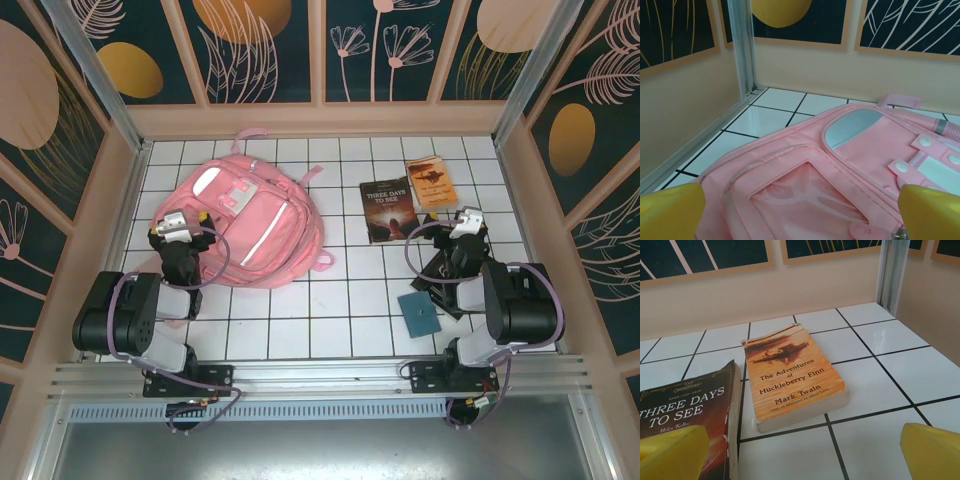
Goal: Pack books, pencil case, and school supplies into a backpack
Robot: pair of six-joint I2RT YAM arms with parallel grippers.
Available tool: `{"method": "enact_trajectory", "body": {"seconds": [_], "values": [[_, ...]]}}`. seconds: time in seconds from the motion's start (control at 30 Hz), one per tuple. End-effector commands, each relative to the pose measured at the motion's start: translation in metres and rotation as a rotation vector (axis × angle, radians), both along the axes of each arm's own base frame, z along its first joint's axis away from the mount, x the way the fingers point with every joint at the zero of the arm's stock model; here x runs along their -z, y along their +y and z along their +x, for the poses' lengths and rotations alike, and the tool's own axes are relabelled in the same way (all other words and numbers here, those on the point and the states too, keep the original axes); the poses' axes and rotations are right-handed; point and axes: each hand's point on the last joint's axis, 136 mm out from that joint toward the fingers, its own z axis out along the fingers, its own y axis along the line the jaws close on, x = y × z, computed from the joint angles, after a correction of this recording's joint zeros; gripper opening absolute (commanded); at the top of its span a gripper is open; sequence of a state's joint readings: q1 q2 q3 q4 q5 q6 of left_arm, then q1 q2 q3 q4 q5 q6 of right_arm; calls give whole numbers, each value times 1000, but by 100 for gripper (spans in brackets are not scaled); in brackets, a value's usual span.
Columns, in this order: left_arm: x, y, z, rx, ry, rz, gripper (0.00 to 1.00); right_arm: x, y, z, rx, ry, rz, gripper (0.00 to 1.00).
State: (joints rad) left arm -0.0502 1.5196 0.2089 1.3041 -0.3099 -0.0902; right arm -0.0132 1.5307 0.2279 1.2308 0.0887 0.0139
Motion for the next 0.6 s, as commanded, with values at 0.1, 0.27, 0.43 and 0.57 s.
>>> {"method": "enact_trajectory", "body": {"seconds": [0.1,0.27,0.43,0.57], "values": [[-5,0,2,6,-19,-6,99,-4,-1,-1,14,-27,17,99],[-5,0,3,7,-19,-7,99,-4,-1,-1,14,-28,17,99],[-4,0,2,7,-17,-7,99,-4,-1,-1,11,-27,19,99],[-4,0,3,8,-15,-7,99,-4,-1,-1,4,-28,23,99]]}}
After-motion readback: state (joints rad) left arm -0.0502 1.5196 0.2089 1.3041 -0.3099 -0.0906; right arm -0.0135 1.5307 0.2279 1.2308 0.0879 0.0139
